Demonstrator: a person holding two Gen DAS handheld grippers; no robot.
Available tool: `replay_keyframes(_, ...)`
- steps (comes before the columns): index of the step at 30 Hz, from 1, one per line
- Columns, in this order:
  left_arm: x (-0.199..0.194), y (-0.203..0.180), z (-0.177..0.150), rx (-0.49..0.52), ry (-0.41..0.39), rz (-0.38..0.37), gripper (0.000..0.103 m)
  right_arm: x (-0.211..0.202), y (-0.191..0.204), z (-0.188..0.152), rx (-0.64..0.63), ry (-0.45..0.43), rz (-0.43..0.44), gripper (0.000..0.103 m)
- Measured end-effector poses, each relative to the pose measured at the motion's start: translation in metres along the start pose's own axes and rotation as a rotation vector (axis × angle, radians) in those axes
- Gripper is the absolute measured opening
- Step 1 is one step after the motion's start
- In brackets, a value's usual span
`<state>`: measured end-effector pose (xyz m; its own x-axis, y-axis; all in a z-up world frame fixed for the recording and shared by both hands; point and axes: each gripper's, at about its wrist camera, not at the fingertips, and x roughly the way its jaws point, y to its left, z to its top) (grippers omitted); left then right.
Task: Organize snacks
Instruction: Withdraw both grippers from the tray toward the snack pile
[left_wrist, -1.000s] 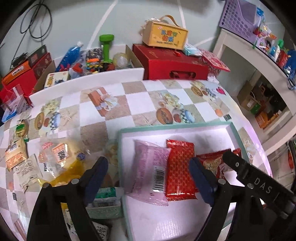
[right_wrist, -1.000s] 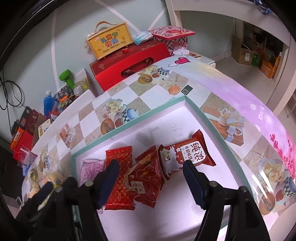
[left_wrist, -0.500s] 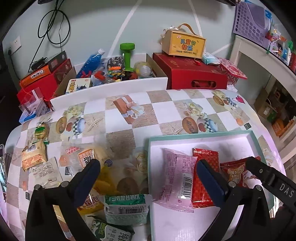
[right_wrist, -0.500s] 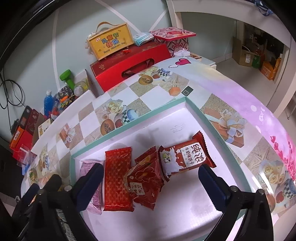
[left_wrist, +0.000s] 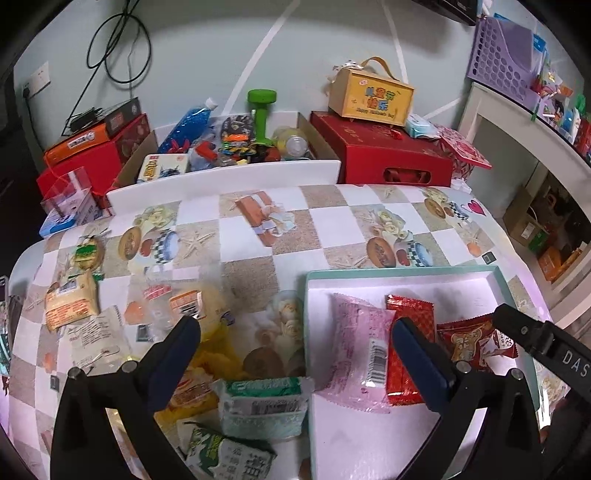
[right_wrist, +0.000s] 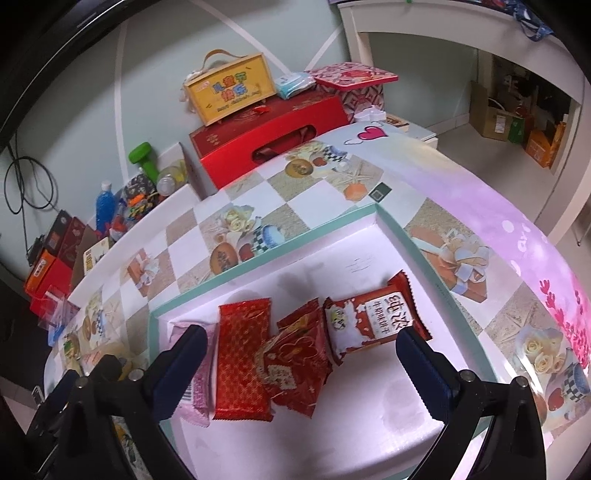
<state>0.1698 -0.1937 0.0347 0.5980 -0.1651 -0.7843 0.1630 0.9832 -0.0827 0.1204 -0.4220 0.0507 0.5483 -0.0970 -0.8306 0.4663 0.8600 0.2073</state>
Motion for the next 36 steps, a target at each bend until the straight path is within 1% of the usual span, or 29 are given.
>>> replay_keyframes(3, -0.009, 0.012, -0.002, -0.024, 0.003, 0.012, 0.103, -0.005, 0.007, -0.001, -0.014, -0.001, 0.014, 0.103)
replay_keyframes(6, -0.02, 0.026, -0.006, -0.048, -0.002, 0.042, 0.103, -0.008, 0.017, -0.004, -0.032, 0.008, 0.031, 0.103)
replay_keyframes(8, -0.028, 0.037, -0.008, -0.066, 0.001, 0.075, 0.103, -0.01, 0.025, -0.007, -0.049, 0.015, 0.045, 0.103)
replay_keyframes(11, -0.037, 0.054, -0.013, -0.099, 0.003, 0.112, 0.103, -0.014, 0.041, -0.012, -0.089, 0.018, 0.067, 0.103)
replay_keyframes(13, -0.044, 0.067, -0.017, -0.129, -0.003, 0.157, 0.103, -0.016, 0.054, -0.017, -0.124, 0.018, 0.081, 0.103)
replay_keyframes(19, -0.055, 0.094, -0.031, -0.175, 0.005, 0.203, 0.103, -0.019, 0.095, -0.036, -0.22, 0.044, 0.149, 0.103)
replay_keyframes(22, -0.059, 0.105, -0.038, -0.198, 0.012, 0.214, 0.103, -0.021, 0.114, -0.047, -0.267, 0.06, 0.18, 0.103)
replay_keyframes(25, -0.063, 0.117, -0.047, -0.22, 0.025, 0.21, 0.103, -0.023, 0.134, -0.06, -0.325, 0.068, 0.211, 0.103)
replay_keyframes(29, -0.069, 0.136, -0.057, -0.256, 0.034, 0.22, 0.103, -0.023, 0.151, -0.075, -0.376, 0.085, 0.233, 0.103)
replay_keyframes(34, -0.072, 0.166, -0.073, -0.316, 0.061, 0.232, 0.103, -0.022, 0.168, -0.092, -0.429, 0.106, 0.237, 0.103)
replay_keyframes(36, -0.07, 0.172, -0.077, -0.327, 0.075, 0.236, 0.103, -0.021, 0.172, -0.096, -0.442, 0.112, 0.235, 0.103)
